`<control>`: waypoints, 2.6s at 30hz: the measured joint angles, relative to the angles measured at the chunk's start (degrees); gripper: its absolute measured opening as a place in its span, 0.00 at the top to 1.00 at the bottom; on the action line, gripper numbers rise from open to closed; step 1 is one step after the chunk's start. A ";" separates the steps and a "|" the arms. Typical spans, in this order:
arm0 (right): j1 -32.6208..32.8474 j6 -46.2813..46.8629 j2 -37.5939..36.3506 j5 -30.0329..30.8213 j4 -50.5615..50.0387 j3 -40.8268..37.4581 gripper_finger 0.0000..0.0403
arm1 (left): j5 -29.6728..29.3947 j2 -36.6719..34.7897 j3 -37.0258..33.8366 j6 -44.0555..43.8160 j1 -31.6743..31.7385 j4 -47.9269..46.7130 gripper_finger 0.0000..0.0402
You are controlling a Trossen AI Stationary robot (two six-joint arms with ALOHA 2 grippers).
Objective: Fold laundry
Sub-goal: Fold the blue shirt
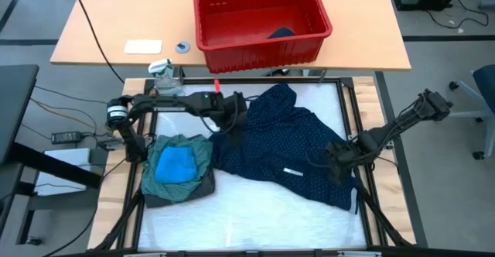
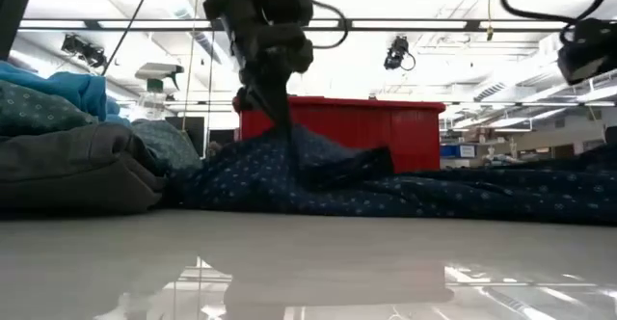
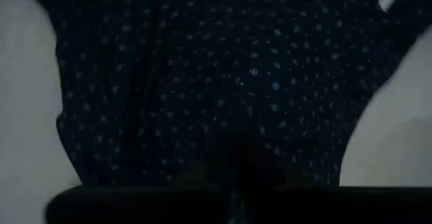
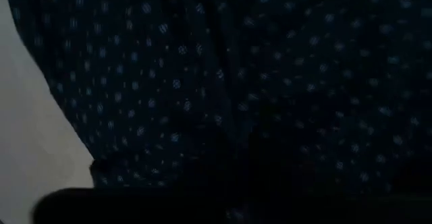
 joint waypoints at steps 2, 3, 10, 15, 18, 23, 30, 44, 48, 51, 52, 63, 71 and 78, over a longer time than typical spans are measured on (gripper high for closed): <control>-1.26 -0.61 -0.04 0.13 -0.94 1.26 0.78 | 0.71 0.28 0.00 -3.41 0.76 -0.14 0.87; -1.66 -1.83 -0.03 0.13 -0.67 2.01 0.75 | 1.27 0.10 0.00 -5.02 1.03 -0.42 0.84; -1.66 -12.67 0.46 1.32 3.54 4.71 0.69 | 6.22 -5.10 0.74 -19.74 -2.20 -1.78 0.70; -0.07 -22.74 2.29 -2.82 13.18 2.51 0.72 | 5.91 -3.63 -1.28 -22.22 -11.34 0.43 0.71; 0.36 -27.31 4.63 -4.06 19.13 -0.10 0.76 | 3.40 -1.15 -3.33 -25.01 -13.59 0.53 0.73; -0.88 -25.03 9.35 -3.74 25.77 -6.08 0.83 | 3.14 3.20 -5.89 -24.59 -12.61 0.87 0.74; -0.10 -4.41 13.49 -2.64 34.73 -11.74 0.96 | -0.17 9.79 -6.74 -8.71 -6.15 0.62 0.75; 4.78 34.23 28.33 7.55 62.47 -9.15 0.99 | -1.12 9.96 -1.87 21.74 14.09 -0.84 0.75; 2.51 32.31 41.27 2.36 73.99 -0.09 0.99 | -1.66 9.92 -0.94 28.29 17.72 -0.83 0.75; 0.40 25.24 49.82 -6.58 79.15 9.38 0.99 | -2.00 9.92 -0.90 29.77 20.15 -0.95 0.75; -0.14 22.88 51.33 -8.88 78.24 12.38 1.00 | -2.00 9.92 -0.90 29.60 20.76 -1.17 0.75; -9.59 1.09 39.50 -12.25 50.84 16.47 0.99 | -2.50 0.19 -0.90 22.80 19.47 -8.56 0.75; -12.47 -3.76 32.66 -10.51 34.69 7.89 0.99 | 0.62 -10.80 -0.88 0.20 8.50 -7.27 0.75; -5.20 3.10 29.23 -9.97 35.78 -1.47 0.99 | -0.99 -7.49 -0.83 -18.12 -15.52 12.08 0.75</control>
